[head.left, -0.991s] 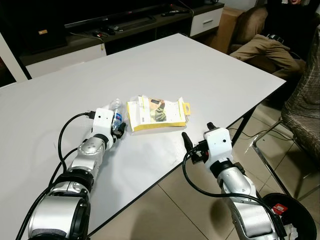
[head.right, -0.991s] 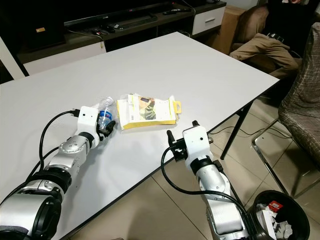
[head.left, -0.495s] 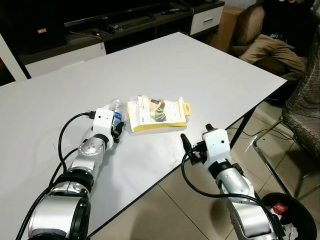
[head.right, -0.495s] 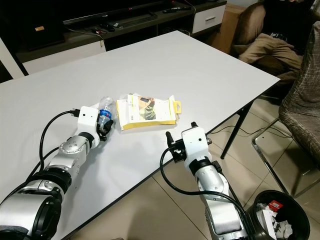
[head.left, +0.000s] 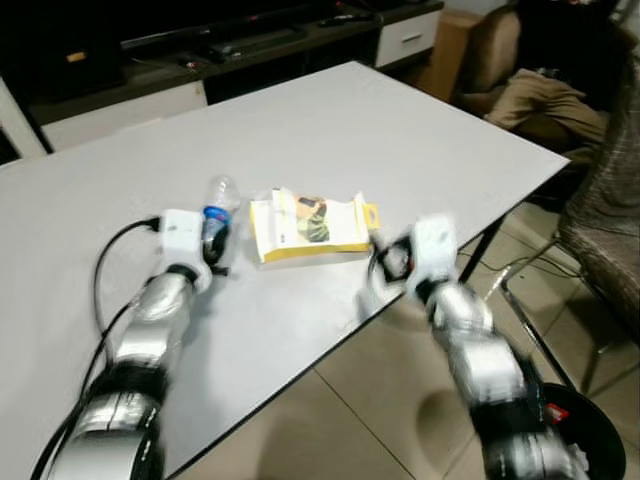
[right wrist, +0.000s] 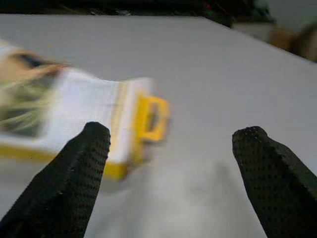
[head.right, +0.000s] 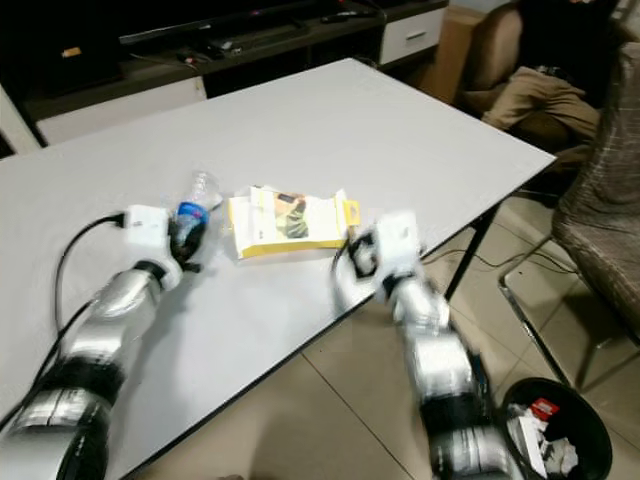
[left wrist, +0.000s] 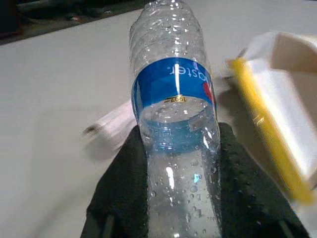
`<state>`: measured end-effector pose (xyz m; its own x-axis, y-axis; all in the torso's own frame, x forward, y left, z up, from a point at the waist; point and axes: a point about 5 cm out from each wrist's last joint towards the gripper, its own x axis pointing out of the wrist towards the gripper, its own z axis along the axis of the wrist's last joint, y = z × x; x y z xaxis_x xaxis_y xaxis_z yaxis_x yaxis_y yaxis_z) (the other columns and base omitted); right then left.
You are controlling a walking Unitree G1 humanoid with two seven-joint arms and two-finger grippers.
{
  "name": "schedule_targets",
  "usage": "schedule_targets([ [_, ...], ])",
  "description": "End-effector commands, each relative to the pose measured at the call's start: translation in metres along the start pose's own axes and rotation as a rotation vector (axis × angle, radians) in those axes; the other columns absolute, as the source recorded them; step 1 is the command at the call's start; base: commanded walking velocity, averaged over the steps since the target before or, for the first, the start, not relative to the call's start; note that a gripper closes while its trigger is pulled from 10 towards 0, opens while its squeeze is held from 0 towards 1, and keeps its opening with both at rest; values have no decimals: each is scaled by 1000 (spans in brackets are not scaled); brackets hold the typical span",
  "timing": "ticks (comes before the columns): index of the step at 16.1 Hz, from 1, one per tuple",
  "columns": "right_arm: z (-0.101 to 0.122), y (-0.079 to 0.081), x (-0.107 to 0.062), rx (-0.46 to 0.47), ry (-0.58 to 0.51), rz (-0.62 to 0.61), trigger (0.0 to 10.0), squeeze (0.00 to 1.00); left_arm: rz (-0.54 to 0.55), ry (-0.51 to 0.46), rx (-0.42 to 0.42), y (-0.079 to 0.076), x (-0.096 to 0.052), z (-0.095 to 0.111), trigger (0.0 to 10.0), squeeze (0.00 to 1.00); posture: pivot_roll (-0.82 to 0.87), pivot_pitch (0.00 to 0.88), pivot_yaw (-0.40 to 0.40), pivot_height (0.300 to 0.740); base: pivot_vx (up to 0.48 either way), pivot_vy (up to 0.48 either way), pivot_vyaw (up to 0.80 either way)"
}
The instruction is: Picking trash to rubbish bin
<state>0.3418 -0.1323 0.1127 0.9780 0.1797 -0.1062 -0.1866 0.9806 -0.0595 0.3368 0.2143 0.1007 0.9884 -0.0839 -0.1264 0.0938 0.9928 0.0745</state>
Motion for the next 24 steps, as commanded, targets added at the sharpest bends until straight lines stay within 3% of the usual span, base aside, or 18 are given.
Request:
schedule_targets([
  [1,-2,-11,13,95,30,-35,10000,0,28,-51,-8,10,-14,15,0,0,126,0,-39,740,0,0,0],
  [2,1,-13,19,131,34,-34,10000,4,37,-62,-4,13,-21,18,0,0,135,0,-41,740,0,0,0],
  [3,4,-14,26,169,44,-24,10000,1000,53,-81,-7,17,-31,24,0,0,172,5,-51,740,0,0,0],
  [6,16,-8,43,338,82,48,10000,1000,102,-181,8,28,-83,57,0,0,314,66,-88,740,0,0,0],
  [8,18,-8,46,420,98,18,10000,1000,120,-204,16,30,-103,67,0,0,374,91,-93,740,0,0,0],
  [10,14,-9,47,432,134,-43,10000,1000,133,-188,14,30,-121,72,0,0,421,113,-93,740,0,0,0],
  [11,9,-12,45,402,159,-83,10000,0,122,-169,17,27,-129,75,0,0,440,119,-93,740,0,0,0],
  [13,0,-16,42,476,179,-124,10000,0,114,-154,18,23,-137,77,0,0,457,127,-96,740,0,0,0],
  [16,-6,-10,40,602,197,-79,10000,0,111,-142,0,21,-141,80,0,0,458,124,-91,740,0,0,0],
  [22,-7,-9,40,683,187,-38,9882,0,96,-123,-5,17,-142,81,0,0,459,108,-96,740,0,0,0],
  [23,-7,-9,39,686,187,-37,8510,0,95,-120,-5,16,-142,81,0,0,459,108,-96,740,0,0,0],
  [24,-7,-9,39,697,186,-39,4745,0,94,-119,-4,16,-142,81,0,0,461,108,-96,740,0,0,0],
])
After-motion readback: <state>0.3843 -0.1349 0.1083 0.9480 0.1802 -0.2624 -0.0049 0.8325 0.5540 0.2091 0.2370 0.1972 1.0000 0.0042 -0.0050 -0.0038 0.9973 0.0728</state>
